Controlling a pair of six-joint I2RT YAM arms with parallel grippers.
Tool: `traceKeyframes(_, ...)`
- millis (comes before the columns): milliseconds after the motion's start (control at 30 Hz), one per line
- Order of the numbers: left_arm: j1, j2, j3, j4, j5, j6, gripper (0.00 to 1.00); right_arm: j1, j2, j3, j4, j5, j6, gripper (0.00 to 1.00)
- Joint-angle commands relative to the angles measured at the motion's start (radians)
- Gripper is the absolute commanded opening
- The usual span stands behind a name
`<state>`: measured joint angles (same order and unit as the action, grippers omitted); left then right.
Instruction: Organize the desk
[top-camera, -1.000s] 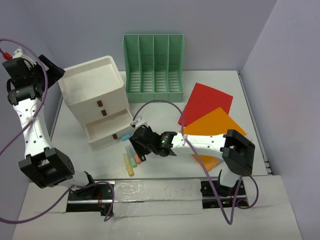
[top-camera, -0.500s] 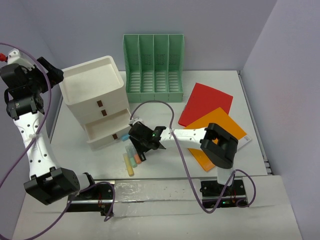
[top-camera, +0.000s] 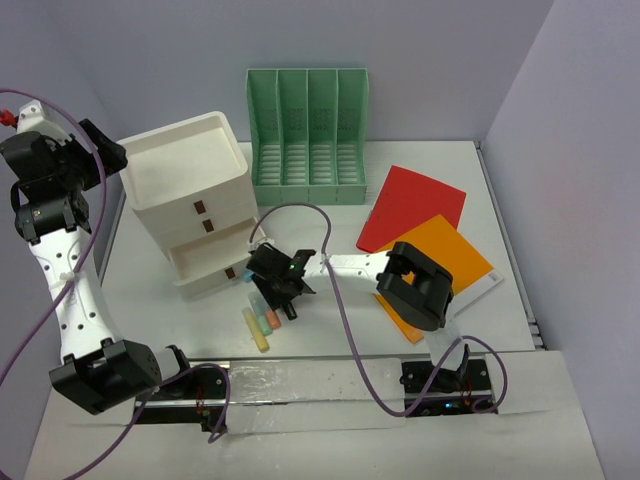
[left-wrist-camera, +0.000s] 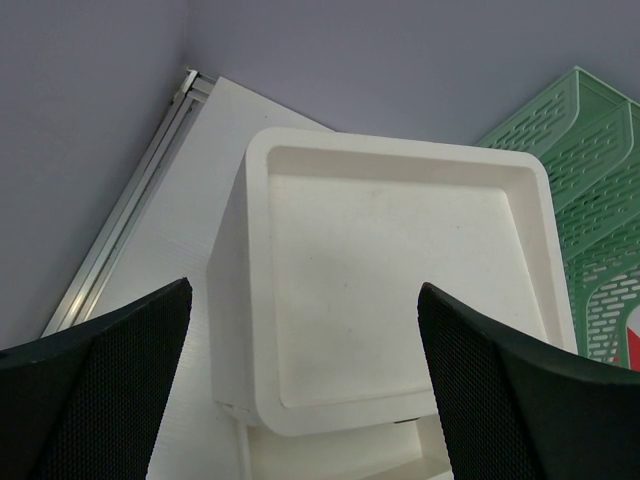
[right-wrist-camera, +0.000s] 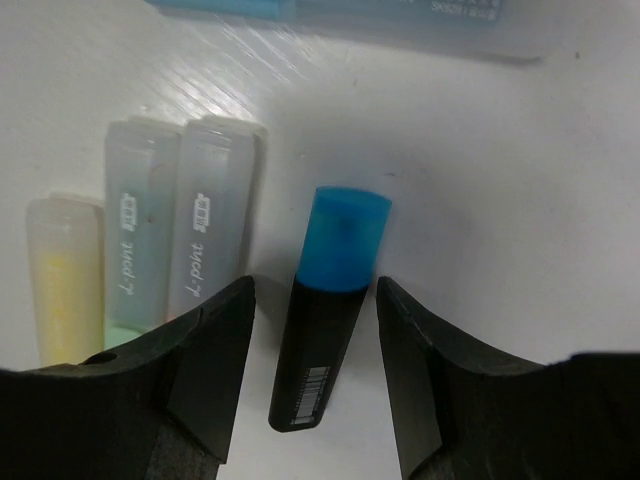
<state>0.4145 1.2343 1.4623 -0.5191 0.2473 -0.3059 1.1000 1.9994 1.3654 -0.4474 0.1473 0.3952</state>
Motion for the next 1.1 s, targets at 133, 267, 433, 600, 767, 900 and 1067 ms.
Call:
traceKeyframes(133,0.007,-0.011,-0.013,0.025,-0.004,0.015,0.99,-0.025,0.049,0.032,-0.097,0.030,0.029,0.37)
traceKeyframes(267,0.009,-0.010,-0.006,0.014,0.013,0.021,0.99,-0.074,-0.048,-0.057,-0.068,0.072,0.057,0.12)
traceKeyframes(433,0.008,-0.020,0.014,0.002,0.062,0.025,0.99,-0.080,-0.191,-0.077,-0.053,0.134,-0.051,0.00)
traceKeyframes(600,0.008,-0.046,0.046,-0.001,0.172,0.059,0.99,-0.055,-0.408,-0.056,0.267,0.156,-0.425,0.01)
traceKeyframes(767,0.007,-0.065,0.050,-0.021,0.269,0.085,0.99,-0.056,-0.218,0.164,0.427,0.112,-0.736,0.04)
traceKeyframes(900,0.007,-0.065,0.062,-0.063,0.274,0.093,0.99,-0.048,-0.019,0.395,0.396,0.063,-0.795,0.06)
traceKeyframes(1067,0.008,-0.076,0.056,-0.066,0.244,0.109,0.99,-0.037,0.083,0.444,0.464,-0.038,-0.804,0.12)
